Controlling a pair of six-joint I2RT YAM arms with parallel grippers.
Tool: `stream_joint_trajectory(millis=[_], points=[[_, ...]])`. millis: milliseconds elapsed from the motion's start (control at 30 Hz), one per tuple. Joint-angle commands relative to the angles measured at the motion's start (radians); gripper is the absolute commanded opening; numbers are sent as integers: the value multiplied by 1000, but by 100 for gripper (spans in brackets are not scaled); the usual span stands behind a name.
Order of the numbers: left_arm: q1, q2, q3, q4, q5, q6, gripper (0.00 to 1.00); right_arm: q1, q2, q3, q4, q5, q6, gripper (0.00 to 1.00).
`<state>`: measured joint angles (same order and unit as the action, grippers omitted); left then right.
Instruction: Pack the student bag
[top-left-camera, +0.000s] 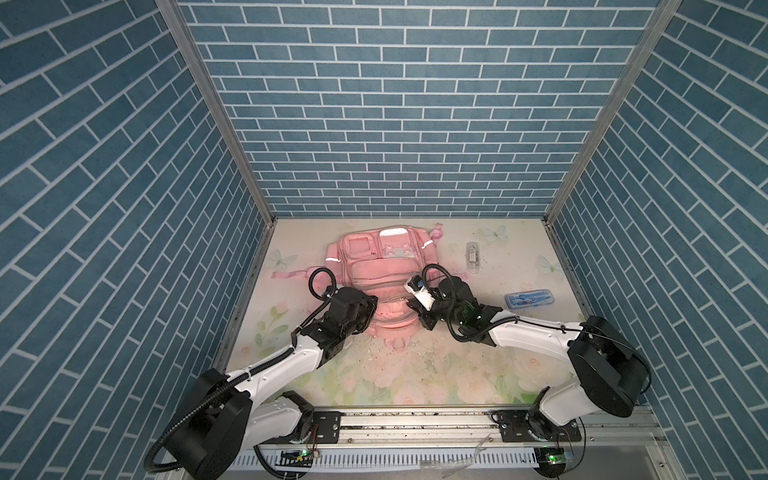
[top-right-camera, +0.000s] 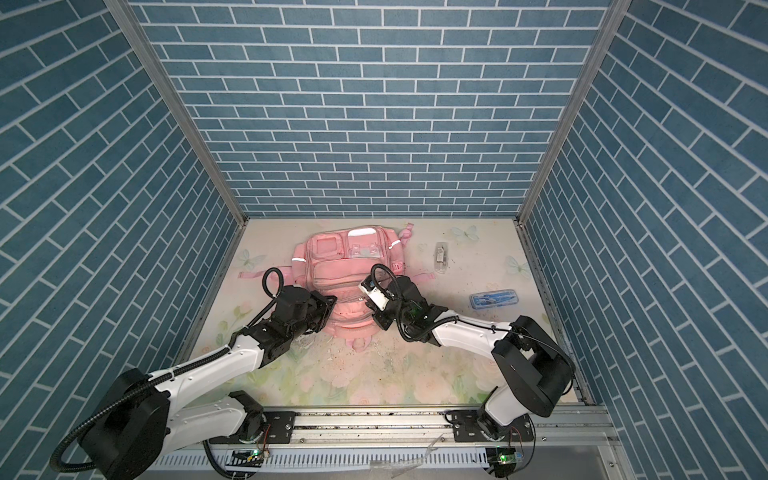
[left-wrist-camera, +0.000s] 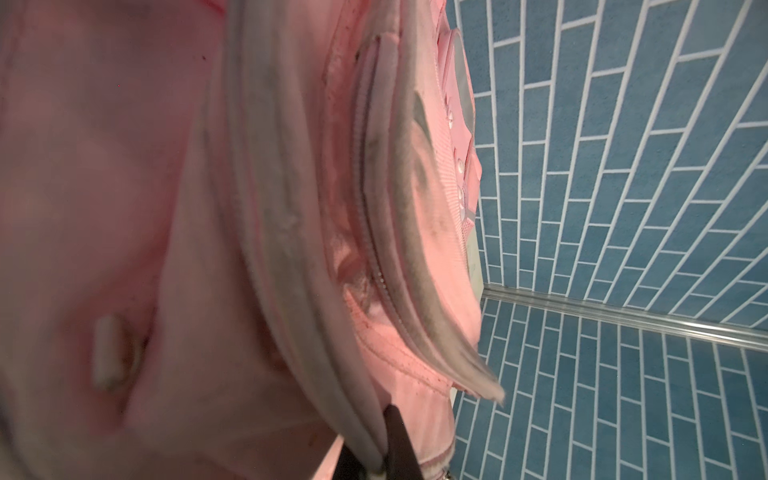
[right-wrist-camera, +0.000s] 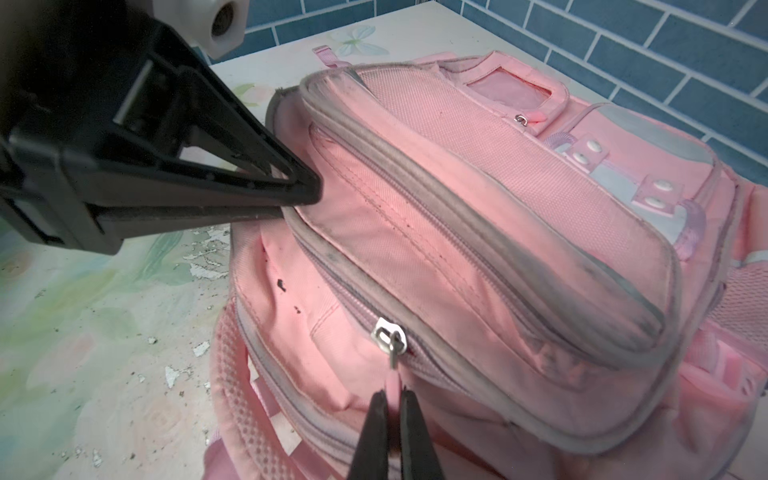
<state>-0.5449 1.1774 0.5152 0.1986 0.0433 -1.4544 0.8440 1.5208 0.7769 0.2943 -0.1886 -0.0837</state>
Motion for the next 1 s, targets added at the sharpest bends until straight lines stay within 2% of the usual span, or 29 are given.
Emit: stream_joint_trajectory(millis=[0, 133, 233, 400, 500, 600, 667, 700, 767, 867, 967], points=[[74, 33, 71, -42, 111, 160, 0, -18, -34, 7, 11, 46, 0, 0], [163, 66, 141, -124, 262, 292, 0, -54, -47, 5, 18, 2, 24, 0], [202, 72, 169, -193, 314, 366, 0, -90, -45, 8, 19, -13, 33, 0], [268, 69, 188, -267, 349, 448, 0, -110, -23, 35, 6, -51, 5, 0], [334, 100, 246, -340, 356, 536, 0, -104, -2, 64, 1, -121, 8, 0], [391, 153, 336, -417, 365, 614, 0, -65, 23, 89, 16, -144, 36, 0], [397, 168, 391, -462, 344, 633, 27, -36, 42, 110, 18, -142, 49, 0], [398, 163, 411, -477, 331, 625, 37, -25, 53, 120, 14, -137, 55, 0], [388, 127, 410, -477, 323, 574, 45, -10, 67, 131, 15, -127, 64, 0], [335, 28, 344, -430, 291, 439, 49, -2, 84, 130, 25, -112, 83, 0], [208, -80, 228, -327, 195, 261, 52, 4, 91, 129, 24, -100, 85, 0]])
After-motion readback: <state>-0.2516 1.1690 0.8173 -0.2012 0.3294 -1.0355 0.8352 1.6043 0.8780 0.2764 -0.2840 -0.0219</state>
